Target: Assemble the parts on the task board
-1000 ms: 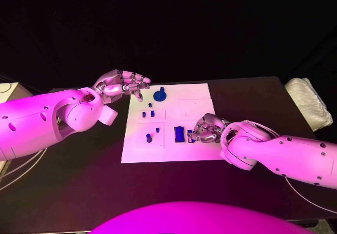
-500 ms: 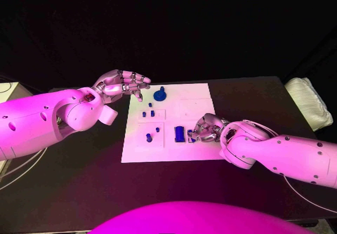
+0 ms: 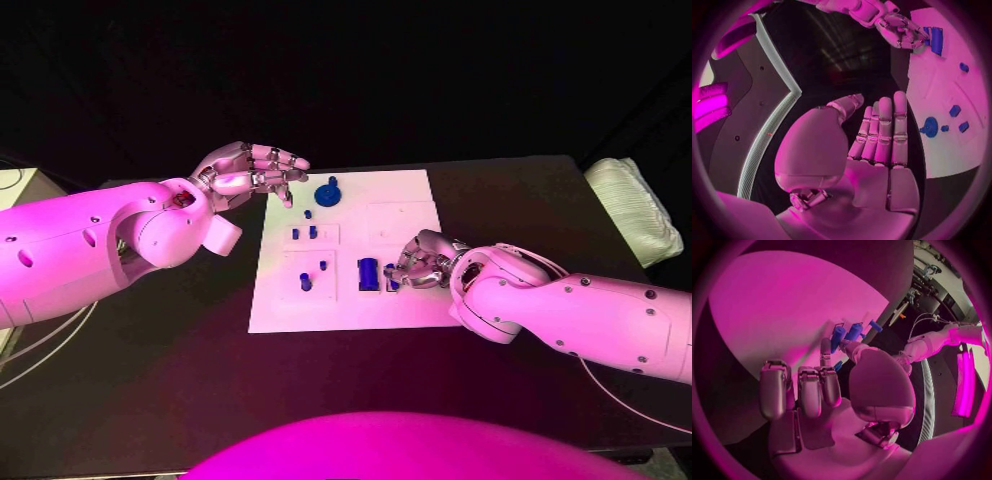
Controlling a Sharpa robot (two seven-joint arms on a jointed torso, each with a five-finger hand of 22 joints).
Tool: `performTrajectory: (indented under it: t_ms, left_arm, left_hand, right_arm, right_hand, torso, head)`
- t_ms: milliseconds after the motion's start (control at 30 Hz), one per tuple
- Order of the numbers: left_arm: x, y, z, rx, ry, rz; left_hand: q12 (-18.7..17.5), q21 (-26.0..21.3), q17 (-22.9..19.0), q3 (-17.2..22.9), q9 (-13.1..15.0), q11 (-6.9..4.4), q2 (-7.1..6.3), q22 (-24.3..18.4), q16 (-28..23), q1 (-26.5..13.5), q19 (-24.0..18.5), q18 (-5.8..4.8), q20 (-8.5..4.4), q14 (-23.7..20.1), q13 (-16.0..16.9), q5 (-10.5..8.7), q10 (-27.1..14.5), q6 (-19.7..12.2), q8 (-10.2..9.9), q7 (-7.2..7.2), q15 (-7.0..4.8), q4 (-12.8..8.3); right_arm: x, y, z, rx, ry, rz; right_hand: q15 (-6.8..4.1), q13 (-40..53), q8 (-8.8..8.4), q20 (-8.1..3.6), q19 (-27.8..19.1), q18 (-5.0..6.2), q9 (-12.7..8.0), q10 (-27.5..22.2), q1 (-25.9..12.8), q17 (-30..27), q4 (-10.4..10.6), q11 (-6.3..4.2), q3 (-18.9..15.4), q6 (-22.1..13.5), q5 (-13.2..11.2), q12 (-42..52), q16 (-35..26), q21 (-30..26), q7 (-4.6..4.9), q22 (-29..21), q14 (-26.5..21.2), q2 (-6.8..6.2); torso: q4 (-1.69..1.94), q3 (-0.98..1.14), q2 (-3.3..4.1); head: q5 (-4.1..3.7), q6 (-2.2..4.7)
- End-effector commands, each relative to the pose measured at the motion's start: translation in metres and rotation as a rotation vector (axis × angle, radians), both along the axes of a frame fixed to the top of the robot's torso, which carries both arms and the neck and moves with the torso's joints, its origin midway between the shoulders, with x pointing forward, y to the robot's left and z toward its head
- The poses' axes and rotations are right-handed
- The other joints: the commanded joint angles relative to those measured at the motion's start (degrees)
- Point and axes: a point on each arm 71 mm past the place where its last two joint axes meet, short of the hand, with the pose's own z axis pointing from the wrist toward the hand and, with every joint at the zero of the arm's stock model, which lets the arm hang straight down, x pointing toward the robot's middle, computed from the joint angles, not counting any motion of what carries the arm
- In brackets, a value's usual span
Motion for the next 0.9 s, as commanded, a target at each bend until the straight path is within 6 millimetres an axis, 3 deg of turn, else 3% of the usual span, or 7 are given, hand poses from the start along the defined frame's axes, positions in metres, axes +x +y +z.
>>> performTrajectory:
  t_ms: [33, 200, 667, 733, 900]
  left_arm:
    - [-0.001, -0.002, 0.001, -0.012, 0.0, -0.02]
    - [-0.001, -0.002, 0.001, -0.012, 0.0, -0.019]
    - [-0.001, -0.001, 0.001, -0.011, 0.001, -0.018]
    - [-0.001, -0.001, 0.001, -0.011, 0.001, -0.017]
    - [-0.001, -0.001, 0.001, -0.011, 0.001, -0.017]
  left_hand:
    - [0.17, -0.21, 0.1, 0.13, -0.09, -0.01, 0.24, -0.08, -0.22, -0.42, 0.23, 0.85, -0.04, -0.19, -0.05, 0.24, -0.24, -0.24, 0.18, 0.07, 0.39, 0.37]
    - [0.17, -0.21, 0.1, 0.13, -0.09, -0.01, 0.24, -0.08, -0.22, -0.42, 0.23, 0.85, -0.04, -0.19, -0.05, 0.24, -0.24, -0.24, 0.18, 0.07, 0.39, 0.37]
    - [0.22, -0.35, 0.11, 0.16, -0.12, 0.0, 0.32, -0.18, -0.21, -0.5, 0.29, 0.85, -0.03, -0.21, -0.08, 0.26, -0.31, -0.31, 0.23, 0.09, 0.41, 0.58]
    - [0.22, -0.35, 0.11, 0.16, -0.12, 0.0, 0.32, -0.18, -0.21, -0.5, 0.29, 0.85, -0.03, -0.21, -0.08, 0.26, -0.31, -0.31, 0.23, 0.09, 0.41, 0.58]
    - [0.22, -0.35, 0.11, 0.16, -0.12, 0.0, 0.32, -0.18, -0.21, -0.5, 0.29, 0.85, -0.03, -0.21, -0.08, 0.26, -0.31, -0.31, 0.23, 0.09, 0.41, 0.58]
  right_arm:
    - [-0.001, 0.002, 0.0, -0.008, -0.006, 0.013]
    - [-0.002, 0.002, 0.0, -0.008, -0.004, 0.018]
    - [-0.002, -0.007, 0.001, -0.021, -0.021, 0.012]
    - [-0.002, -0.009, 0.001, -0.02, -0.022, 0.02]
    - [-0.002, -0.01, -0.001, -0.027, -0.019, 0.029]
  right_hand:
    - [-0.46, 13.27, -0.28, -0.32, 3.4, -0.69, -0.09, 4.54, -0.76, 14.87, 0.13, -0.26, -0.27, 0.07, -0.8, 0.17, 0.28, -0.1, 0.27, 8.56, 6.02, 0.01]
    - [-0.39, 13.27, -0.27, -0.27, 3.36, -0.65, -0.13, 4.53, -2.33, 14.8, 0.6, -0.19, -1.06, 0.12, -3.31, 0.12, 0.23, -0.3, 0.35, 8.52, 6.0, -0.54]
    - [-0.34, 13.12, -0.3, -0.2, 3.29, -0.58, -0.2, 4.36, -4.26, 14.63, 1.13, -0.12, -2.55, 0.04, -5.85, -0.26, 0.12, -0.66, 0.4, 8.41, 5.96, -1.25]
    - [-0.37, 13.1, -0.29, -0.21, 3.28, -0.58, -0.2, 4.33, -3.23, 14.64, 0.2, -0.16, -2.47, -0.08, -6.5, -0.33, 0.12, -0.68, 0.36, 8.43, 5.96, -1.44]
    - [-0.48, 13.04, -0.32, -0.29, 3.24, -0.54, -0.29, 4.23, 2.72, 14.62, -4.5, -0.29, -1.7, -0.35, -10.94, -0.56, 0.11, -0.9, 0.21, 8.44, 5.96, -2.12]
  torso:
    - [0.07, -0.01, -0.05]
    - [0.04, 0.0, -0.09]
    - [0.05, 0.03, -0.06]
    - [0.06, 0.06, -0.04]
    - [-0.09, 0.04, -0.07]
  head:
    - [-0.03, -0.02]
    - [-0.01, -0.06]
    - [0.05, -0.07]
    - [0.09, -0.07]
    - [0.14, -0.07]
